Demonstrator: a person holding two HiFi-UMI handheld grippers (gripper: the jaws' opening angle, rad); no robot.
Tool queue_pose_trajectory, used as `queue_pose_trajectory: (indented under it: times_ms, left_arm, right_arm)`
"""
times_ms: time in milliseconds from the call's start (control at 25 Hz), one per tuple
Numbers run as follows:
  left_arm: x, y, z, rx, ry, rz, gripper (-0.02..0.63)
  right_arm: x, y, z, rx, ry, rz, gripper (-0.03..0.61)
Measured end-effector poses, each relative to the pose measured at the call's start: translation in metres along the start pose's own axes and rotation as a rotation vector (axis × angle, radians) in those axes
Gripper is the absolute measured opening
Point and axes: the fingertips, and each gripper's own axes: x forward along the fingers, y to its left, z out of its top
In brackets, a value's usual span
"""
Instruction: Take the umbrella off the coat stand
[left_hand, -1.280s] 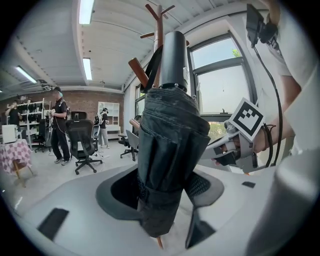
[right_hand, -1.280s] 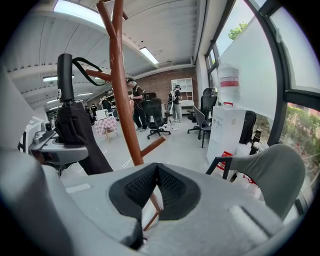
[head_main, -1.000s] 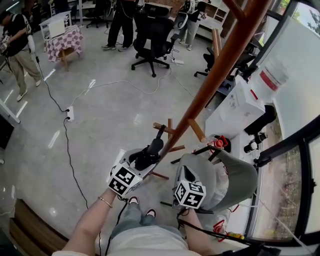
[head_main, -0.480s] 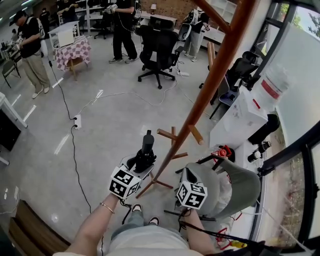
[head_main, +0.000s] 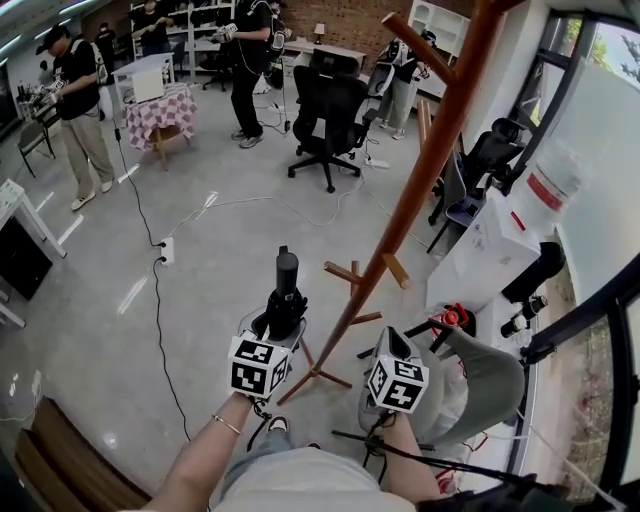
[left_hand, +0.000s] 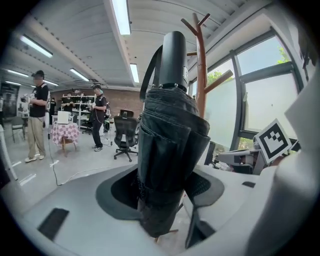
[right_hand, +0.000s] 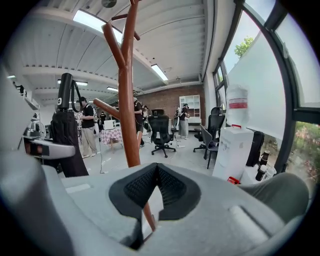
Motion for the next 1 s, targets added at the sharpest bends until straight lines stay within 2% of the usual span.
queue_pose_trajectory:
  times_ms: [360,600,1000]
  left_arm:
    - [-0.023,0.016,0.030,-0.071,-0.059,0.128,0.249]
    - [-0.030,0.025,0.031,-0.085,-0.067,0.169,0.249]
    - [-0.033,0.018,0.026,-0.060,-0.053,0.195,0.249]
  right_arm:
    - [-0.012,-0.015,0.044,-0.062,-0.073,-0.042,0.005]
    - [-0.014,-0.014,0.042,-0.061,-0.075,-0.032,0.005]
    - [-0.017,-0.011,0.037,-0.056,-0.063,-0.015,0.005]
